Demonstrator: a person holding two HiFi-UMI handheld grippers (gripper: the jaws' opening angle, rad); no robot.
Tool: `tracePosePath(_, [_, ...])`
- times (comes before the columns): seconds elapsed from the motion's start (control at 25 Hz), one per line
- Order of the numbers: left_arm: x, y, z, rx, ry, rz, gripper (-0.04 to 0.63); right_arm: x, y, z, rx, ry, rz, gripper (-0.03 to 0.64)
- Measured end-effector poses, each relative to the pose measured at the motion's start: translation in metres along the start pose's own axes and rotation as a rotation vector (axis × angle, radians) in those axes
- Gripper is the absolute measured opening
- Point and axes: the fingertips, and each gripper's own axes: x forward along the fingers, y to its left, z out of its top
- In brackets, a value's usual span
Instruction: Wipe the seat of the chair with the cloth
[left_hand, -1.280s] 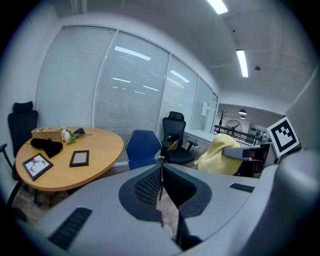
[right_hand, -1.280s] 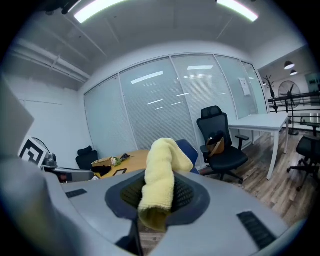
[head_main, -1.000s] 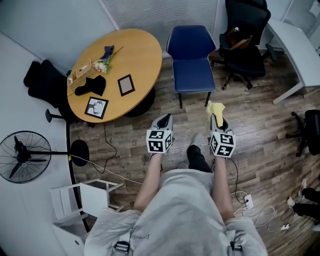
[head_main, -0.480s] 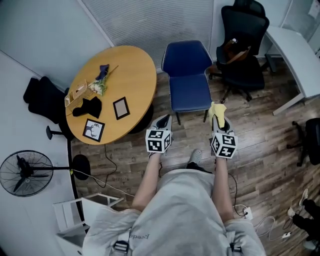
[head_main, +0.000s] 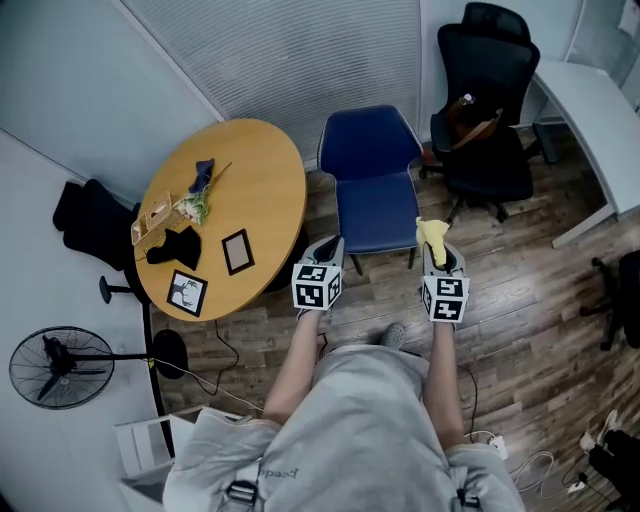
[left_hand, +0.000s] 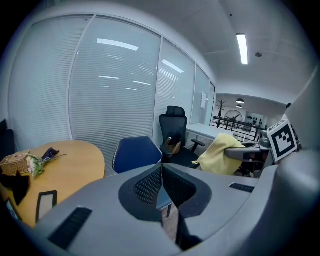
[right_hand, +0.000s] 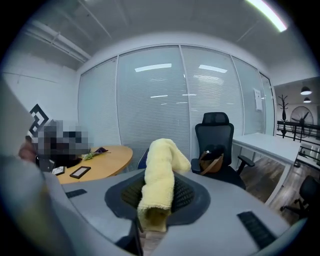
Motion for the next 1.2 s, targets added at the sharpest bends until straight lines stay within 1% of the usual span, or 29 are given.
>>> tracePosePath(0.16, [0.013,0.005,0.005,-0.013,0.012,0.014,0.028,0.011,-0.018,-0.006,0.033,0.022,-0.008,0.096])
tracePosePath(0.36, [0.023,0.025,-0.002,-0.041,0.041,0.044,0.028,0.026,-0.022,-0.018,0.079,0.046,0.001,0.096])
tracePosePath(0.44, [0.029,0.028,-0.006,-0.058,0.051,0.042,0.028,0.030,-0.021,-0.022,0.073,0.066,0.003,0.097])
tracePosePath(0.6, [0.051,0.030,-0.005,-0.062,0.060,0.013,0.028,0.042,-0.028,-0.026,0.070,0.086,-0.014,0.097])
tracePosePath(0.76, [0.088,0.039,0.012,-0.058,0.052,-0.027,0.028,0.064,-0.049,-0.015,0.061,0.088,-0.063,0.097])
tracePosePath(0.96, [0.140,0.059,0.050,-0.100,0.027,-0.051,0.028,0.097,-0.081,0.008,0.029,0.117,-0.120,0.097])
tracePosePath(1.08, [0.167,0.072,0.066,-0.121,0.027,-0.062,0.028,0.123,-0.090,0.017,0.034,0.140,-0.131,0.097])
tracePosePath(1.2, [0.196,0.091,0.072,-0.134,0.043,-0.058,0.028,0.161,-0.093,0.020,0.035,0.169,-0.115,0.097])
